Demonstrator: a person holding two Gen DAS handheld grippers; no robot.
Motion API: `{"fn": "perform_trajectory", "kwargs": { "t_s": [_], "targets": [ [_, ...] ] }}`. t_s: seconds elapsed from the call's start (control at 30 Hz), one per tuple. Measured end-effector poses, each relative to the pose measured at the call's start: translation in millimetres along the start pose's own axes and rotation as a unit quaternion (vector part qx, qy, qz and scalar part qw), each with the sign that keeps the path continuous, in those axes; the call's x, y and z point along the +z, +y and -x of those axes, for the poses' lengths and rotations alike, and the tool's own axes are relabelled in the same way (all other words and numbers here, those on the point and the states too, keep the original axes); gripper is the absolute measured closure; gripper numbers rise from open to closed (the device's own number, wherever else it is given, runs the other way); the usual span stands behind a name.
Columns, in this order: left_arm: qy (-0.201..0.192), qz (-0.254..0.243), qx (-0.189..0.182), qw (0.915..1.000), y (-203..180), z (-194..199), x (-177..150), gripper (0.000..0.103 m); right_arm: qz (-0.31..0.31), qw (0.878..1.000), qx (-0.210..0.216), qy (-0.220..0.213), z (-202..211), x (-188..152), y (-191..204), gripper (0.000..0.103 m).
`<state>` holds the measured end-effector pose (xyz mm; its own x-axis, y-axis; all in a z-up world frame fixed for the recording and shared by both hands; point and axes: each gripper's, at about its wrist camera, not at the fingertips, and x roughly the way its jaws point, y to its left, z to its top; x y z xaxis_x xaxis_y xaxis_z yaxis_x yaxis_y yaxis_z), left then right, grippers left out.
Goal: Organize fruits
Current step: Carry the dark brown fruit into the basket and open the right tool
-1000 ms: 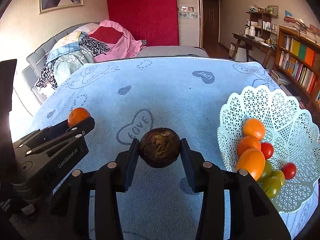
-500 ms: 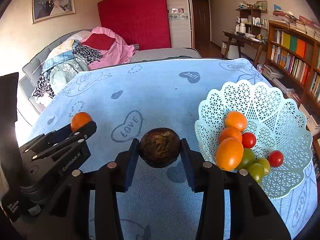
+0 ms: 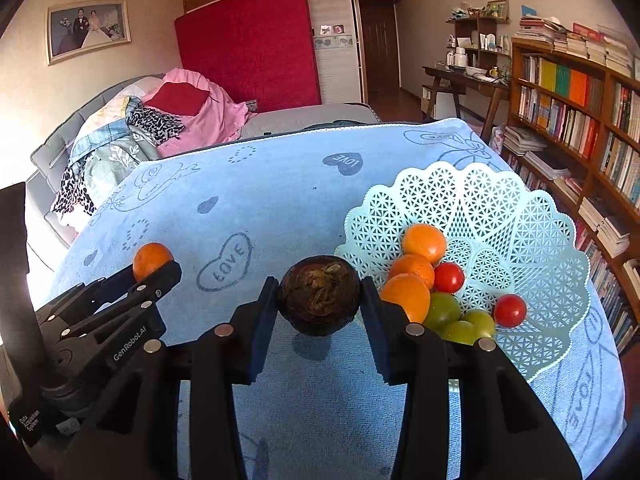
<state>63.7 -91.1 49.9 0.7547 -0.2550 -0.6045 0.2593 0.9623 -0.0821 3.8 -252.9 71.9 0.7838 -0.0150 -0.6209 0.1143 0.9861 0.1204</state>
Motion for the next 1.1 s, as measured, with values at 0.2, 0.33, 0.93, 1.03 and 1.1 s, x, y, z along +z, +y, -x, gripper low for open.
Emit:
{"fn": "perform_trajectory", "kwargs": {
  "t_s": [0.2, 0.33, 0.93, 1.03, 1.1],
  "targets": [
    [0.001, -0.009, -0.014, 0.9999, -4, 1, -1, 0.063, -0.015, 1.000, -0.021, -0.007, 8, -1, -18, 0.060],
    [0.007, -0.011, -0.018, 0.9998, -6, -1, -2, 0.063, -0.027, 0.999, -0.041, -0.012, 14, -2, -36, 0.060],
    [0.017, -0.026, -0.020, 0.9993, -12, -7, -9, 0.063, -0.094, 0.991, -0.092, 0.002, 1, -7, -105, 0.060],
    [0.018, -0.027, -0.020, 0.9993, -13, -8, -10, 0.063, -0.092, 0.992, -0.091, 0.000, -4, -3, -106, 0.060],
    [0.018, -0.029, -0.020, 0.9992, -14, -9, -11, 0.063, -0.092, 0.992, -0.090, 0.002, -9, 0, -105, 0.060]
  ]
}}
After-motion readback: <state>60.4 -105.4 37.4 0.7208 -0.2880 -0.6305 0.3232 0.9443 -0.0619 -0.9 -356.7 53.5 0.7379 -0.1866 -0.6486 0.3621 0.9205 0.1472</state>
